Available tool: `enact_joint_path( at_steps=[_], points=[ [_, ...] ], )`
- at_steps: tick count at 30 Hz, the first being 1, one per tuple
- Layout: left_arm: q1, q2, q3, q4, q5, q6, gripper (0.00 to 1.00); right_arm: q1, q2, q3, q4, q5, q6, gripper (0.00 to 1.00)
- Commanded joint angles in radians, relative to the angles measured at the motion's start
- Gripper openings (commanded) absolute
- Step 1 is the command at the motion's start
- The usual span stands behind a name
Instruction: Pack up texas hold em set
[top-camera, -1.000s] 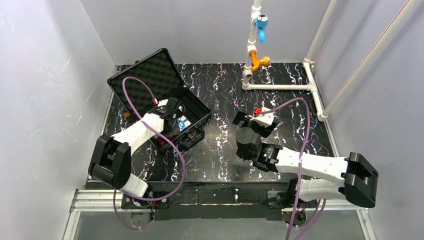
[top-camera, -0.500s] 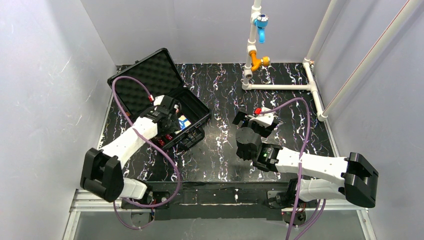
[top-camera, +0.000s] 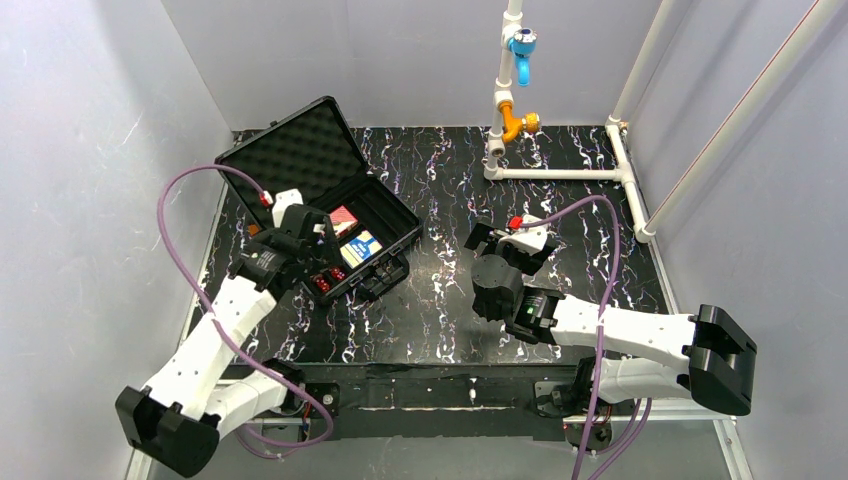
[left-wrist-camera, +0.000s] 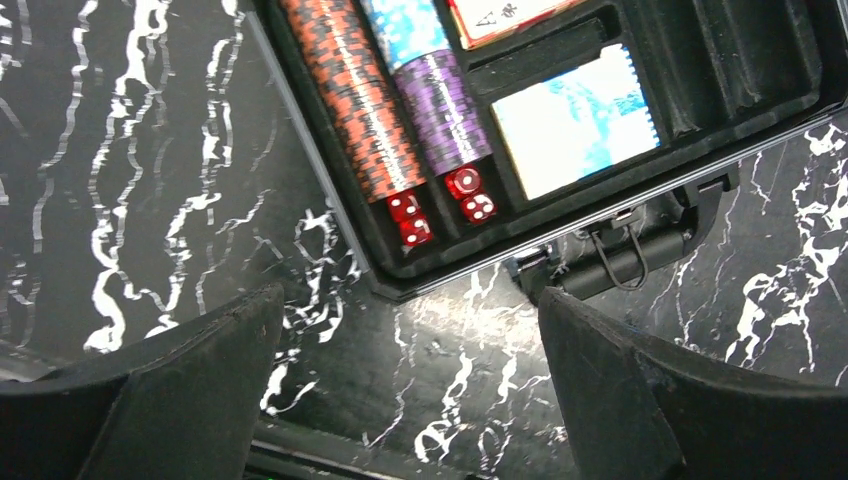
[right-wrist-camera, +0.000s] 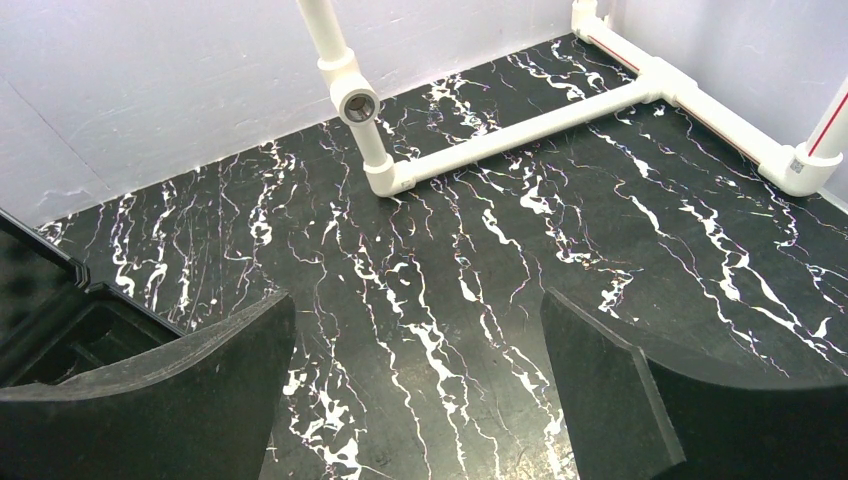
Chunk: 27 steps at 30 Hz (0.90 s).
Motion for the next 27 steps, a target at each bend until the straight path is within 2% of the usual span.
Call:
enact_joint_path(
  at_steps=[1,8,16,23,27],
  points=[
    [0.005,-0.083,0.08,-0.158,-0.083,0.063,0.98,0.006,-0.002,0.007,0.044,0.085,0.008,1.0],
    [0.005,-0.217,0.064,-0.205,-0.162,0.127,0.98,0.005,0.016,0.03,0.001,0.081,0.024,1.0],
    [0.005,-0.277,0.017,-0.148,-0.2,0.152,0.98,0.002,0.091,0.15,-0.178,0.028,0.105,1.0],
    [0.009,-0.321,-0.04,-0.069,-0.115,0.226,0.98,0.0,0.141,0.269,-0.307,-0.095,0.099,1.0],
    [0.019,-0.349,-0.087,-0.01,-0.062,0.283,0.98,0.0,0.149,0.3,-0.31,-0.212,0.041,1.0]
  ],
)
